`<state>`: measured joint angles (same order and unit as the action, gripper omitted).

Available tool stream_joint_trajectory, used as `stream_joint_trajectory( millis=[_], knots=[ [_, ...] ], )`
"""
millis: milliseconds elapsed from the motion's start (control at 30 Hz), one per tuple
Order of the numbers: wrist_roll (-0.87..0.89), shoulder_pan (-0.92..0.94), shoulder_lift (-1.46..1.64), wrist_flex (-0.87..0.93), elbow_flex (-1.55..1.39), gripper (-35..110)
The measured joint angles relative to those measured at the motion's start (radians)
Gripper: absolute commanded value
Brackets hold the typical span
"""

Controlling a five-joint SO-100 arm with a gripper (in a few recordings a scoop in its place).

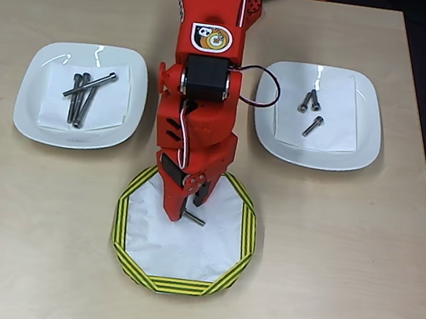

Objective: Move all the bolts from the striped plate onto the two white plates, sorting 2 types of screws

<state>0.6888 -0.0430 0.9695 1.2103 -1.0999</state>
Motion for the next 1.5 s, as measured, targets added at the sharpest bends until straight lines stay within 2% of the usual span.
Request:
stream_joint_trajectory(
  millis=[200,400,700,800,967,1133,1233,1333,1500],
  knots=[
    [-0.032,0.000,0.002,0.000,-0.015,9],
    [-0.034,0.005,-0.011,-0.048,-0.015,0],
    [-0.020,0.009,-0.041,-0.061,0.017,0],
    [0.012,0.008,-0.048,-0.031,0.057,0],
    [0.091,-0.006,-0.051,0.123,0.186,0],
    [0.252,-0.072,0.017,0.245,0.213,0],
    [0.385,-0.130,0.129,0.262,0.127,0],
    [0.526,-0.209,0.279,0.232,-0.049,0],
    [0.822,-0.390,0.578,0.080,-0.440,0]
  ],
)
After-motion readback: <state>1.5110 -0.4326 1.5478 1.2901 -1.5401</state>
